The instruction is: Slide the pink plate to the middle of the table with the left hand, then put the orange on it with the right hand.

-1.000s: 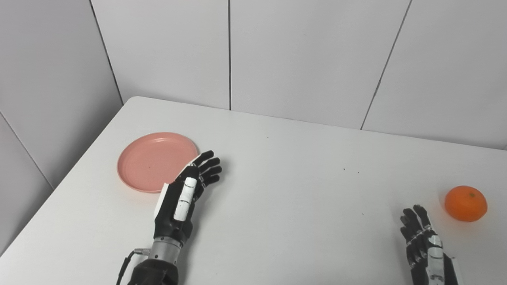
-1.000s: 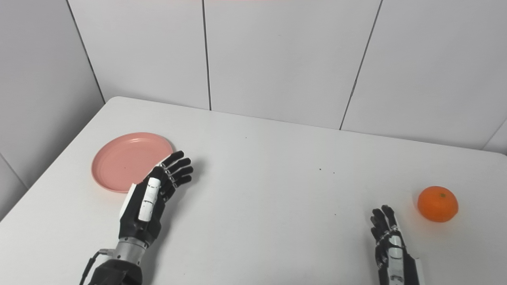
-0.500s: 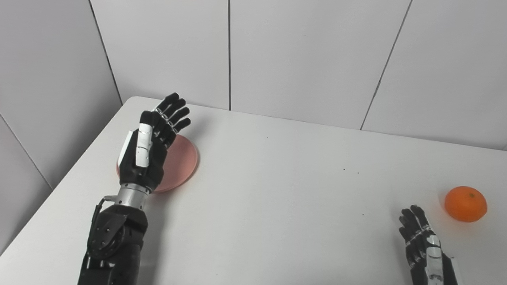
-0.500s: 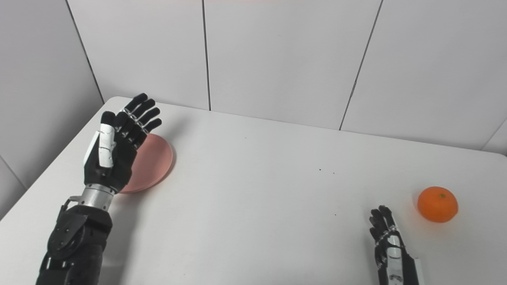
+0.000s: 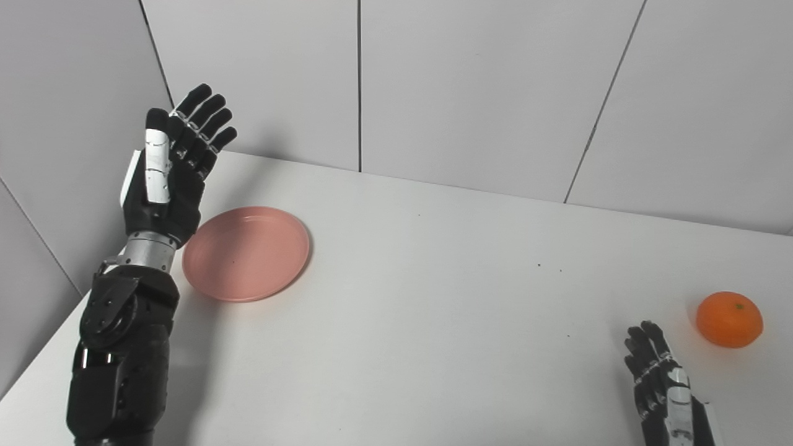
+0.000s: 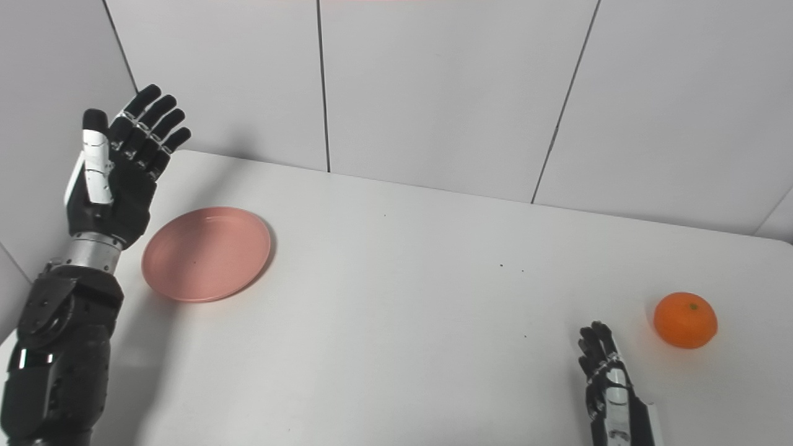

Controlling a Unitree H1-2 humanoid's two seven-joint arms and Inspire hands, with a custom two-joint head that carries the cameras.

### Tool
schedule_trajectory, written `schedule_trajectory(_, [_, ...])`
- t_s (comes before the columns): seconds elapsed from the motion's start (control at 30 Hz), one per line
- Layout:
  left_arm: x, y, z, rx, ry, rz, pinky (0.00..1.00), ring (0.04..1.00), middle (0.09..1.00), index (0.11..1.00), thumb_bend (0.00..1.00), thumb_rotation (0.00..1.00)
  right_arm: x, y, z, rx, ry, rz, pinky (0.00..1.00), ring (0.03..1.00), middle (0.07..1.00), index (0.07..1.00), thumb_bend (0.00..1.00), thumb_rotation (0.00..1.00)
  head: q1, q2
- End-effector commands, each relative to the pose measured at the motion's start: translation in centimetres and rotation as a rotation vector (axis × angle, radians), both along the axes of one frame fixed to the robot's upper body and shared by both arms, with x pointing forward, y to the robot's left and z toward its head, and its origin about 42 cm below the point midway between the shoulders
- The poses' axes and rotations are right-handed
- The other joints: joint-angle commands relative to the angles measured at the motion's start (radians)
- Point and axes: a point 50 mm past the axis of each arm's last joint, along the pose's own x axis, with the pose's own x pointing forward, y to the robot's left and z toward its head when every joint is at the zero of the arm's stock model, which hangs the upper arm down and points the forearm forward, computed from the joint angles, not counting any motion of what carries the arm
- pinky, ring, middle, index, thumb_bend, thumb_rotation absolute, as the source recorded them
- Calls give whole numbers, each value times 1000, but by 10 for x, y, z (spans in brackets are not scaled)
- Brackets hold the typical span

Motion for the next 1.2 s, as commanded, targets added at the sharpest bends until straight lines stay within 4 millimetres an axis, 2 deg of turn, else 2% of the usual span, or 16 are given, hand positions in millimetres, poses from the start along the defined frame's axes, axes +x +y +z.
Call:
schedule_trajectory(0.0, [10, 9, 27, 50, -94, -7, 881, 889, 868, 793, 912, 807, -11, 15, -34, 46, 118, 18, 996, 954, 924, 923, 743, 969, 1, 0])
schedule_trajectory(0.27, [24, 37, 26, 76, -92, -2, 875, 889, 868, 819, 893, 823, -12, 15, -34, 43, 121, 19, 982, 942, 913, 910, 763, 958, 1, 2])
schedule_trajectory(0.43, [30, 52, 19, 79, -84, 6, 916, 907, 862, 841, 879, 836, -11, 16, -33, 43, 119, 23, 992, 947, 915, 915, 751, 972, 0, 2])
schedule_trajectory(0.63, [37, 67, 2, 93, -50, 20, 915, 930, 897, 882, 883, 841, -11, 15, -33, 43, 118, 24, 989, 941, 910, 912, 750, 972, -2, 6])
schedule_trajectory(0.9, [43, 78, -24, 86, -4, 31, 912, 927, 908, 914, 908, 805, -12, 15, -32, 40, 121, 24, 989, 941, 909, 905, 741, 978, 0, 13])
schedule_trajectory(1.17, [45, 84, -33, 99, 21, 39, 914, 924, 916, 920, 905, 832, -12, 14, -32, 35, 120, 23, 971, 932, 901, 892, 749, 975, 2, 14])
